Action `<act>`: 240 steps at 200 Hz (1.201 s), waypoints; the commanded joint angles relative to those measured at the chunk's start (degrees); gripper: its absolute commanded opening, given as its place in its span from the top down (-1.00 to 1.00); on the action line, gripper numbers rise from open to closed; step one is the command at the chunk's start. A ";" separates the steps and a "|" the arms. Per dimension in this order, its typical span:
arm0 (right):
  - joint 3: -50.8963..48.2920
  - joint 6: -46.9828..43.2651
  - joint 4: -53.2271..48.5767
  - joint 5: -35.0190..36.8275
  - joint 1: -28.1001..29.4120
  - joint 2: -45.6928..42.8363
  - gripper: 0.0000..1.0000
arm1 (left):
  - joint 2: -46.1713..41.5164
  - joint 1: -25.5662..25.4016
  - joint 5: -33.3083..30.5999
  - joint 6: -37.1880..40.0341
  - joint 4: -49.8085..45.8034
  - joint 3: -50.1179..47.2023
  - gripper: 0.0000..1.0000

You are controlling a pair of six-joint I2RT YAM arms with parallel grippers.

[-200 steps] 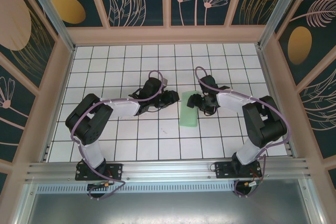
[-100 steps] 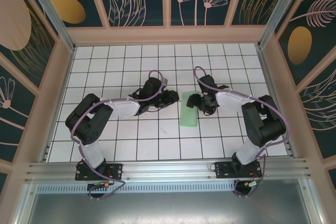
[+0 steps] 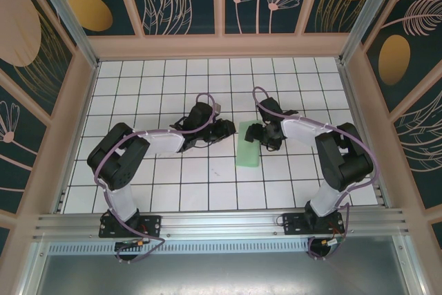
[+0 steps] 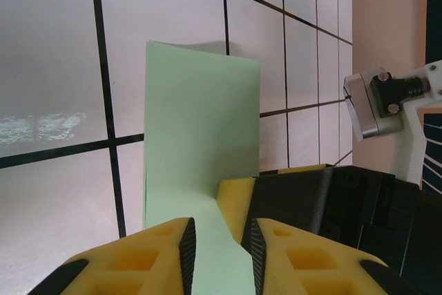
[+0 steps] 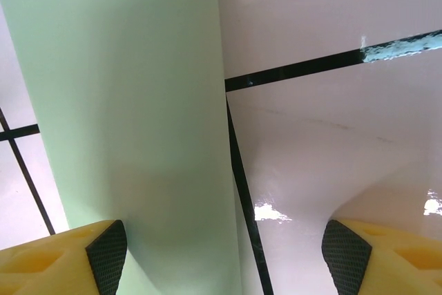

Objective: Fold a paper plane with a square sheet of paper (pick it up from the middle)
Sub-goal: Hold the square sheet of paper at the center of the table.

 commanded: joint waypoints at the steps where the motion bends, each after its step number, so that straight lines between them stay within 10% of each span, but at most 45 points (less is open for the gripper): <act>1: -1.21 -0.01 1.58 1.15 0.57 3.97 -0.59 | 0.75 -0.09 1.01 -0.45 1.82 0.95 0.39; 113: -1.43 0.56 1.86 1.56 0.94 5.60 -0.60 | 8.75 -1.38 1.98 1.19 -6.56 10.16 0.80; 240: -1.52 1.35 2.51 1.12 1.32 6.03 -0.59 | 14.52 -2.59 0.90 3.08 -10.57 14.18 0.82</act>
